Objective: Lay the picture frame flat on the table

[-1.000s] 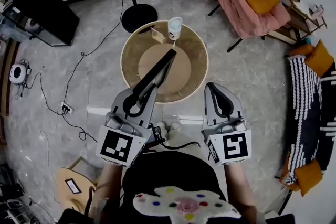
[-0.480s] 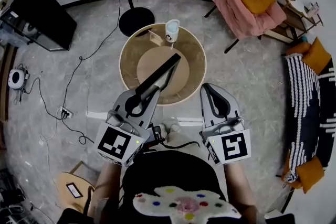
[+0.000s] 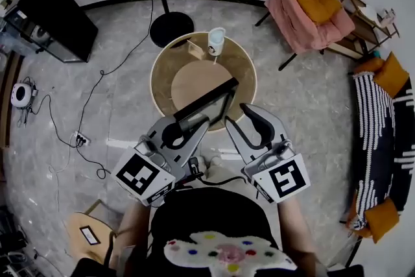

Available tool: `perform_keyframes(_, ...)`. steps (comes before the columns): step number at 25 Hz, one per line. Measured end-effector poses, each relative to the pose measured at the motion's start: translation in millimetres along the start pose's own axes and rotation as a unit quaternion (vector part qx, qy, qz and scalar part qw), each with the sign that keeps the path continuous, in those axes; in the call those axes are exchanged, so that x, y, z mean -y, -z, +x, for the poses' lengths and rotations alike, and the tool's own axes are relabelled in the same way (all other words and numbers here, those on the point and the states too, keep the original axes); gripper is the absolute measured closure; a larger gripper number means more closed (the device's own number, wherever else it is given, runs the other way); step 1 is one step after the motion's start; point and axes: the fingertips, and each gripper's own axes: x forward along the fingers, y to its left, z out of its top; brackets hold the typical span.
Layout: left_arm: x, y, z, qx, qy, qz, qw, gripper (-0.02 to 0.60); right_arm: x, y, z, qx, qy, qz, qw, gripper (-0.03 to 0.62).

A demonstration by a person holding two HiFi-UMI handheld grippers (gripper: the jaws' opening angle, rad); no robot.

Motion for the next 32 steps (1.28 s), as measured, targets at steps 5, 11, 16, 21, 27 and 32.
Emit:
perform_keyframes(5,3,-1,-2,0.005,0.019,-0.011,0.9998,0.558,-6,0,3,0.008,-0.034,0.026,0.999,0.448)
perform_keyframes(11,9,2,-5,0.007,0.045,-0.022,0.9987,0.558,-13,0,6,0.02,-0.064,0.063,0.996,0.441)
perform_keyframes(16,8,4,-8,0.007,0.042,-0.026,0.9987,0.557,-15,1,5,0.023,-0.068,0.068,0.995,0.49)
perform_keyframes(21,6,7,-5,0.008,0.026,-0.028,0.9992,0.556,-10,3,4,0.022,-0.045,0.089,0.995,0.505)
perform_keyframes(27,0,10,-1,0.004,-0.018,-0.03,0.9994,0.521,-4,5,3,0.023,-0.008,0.103,0.994,0.505)
perform_keyframes(32,-7,17,-2,-0.012,-0.047,-0.032,0.9983,0.454,11,10,-3,0.022,0.031,0.121,0.992,0.507)
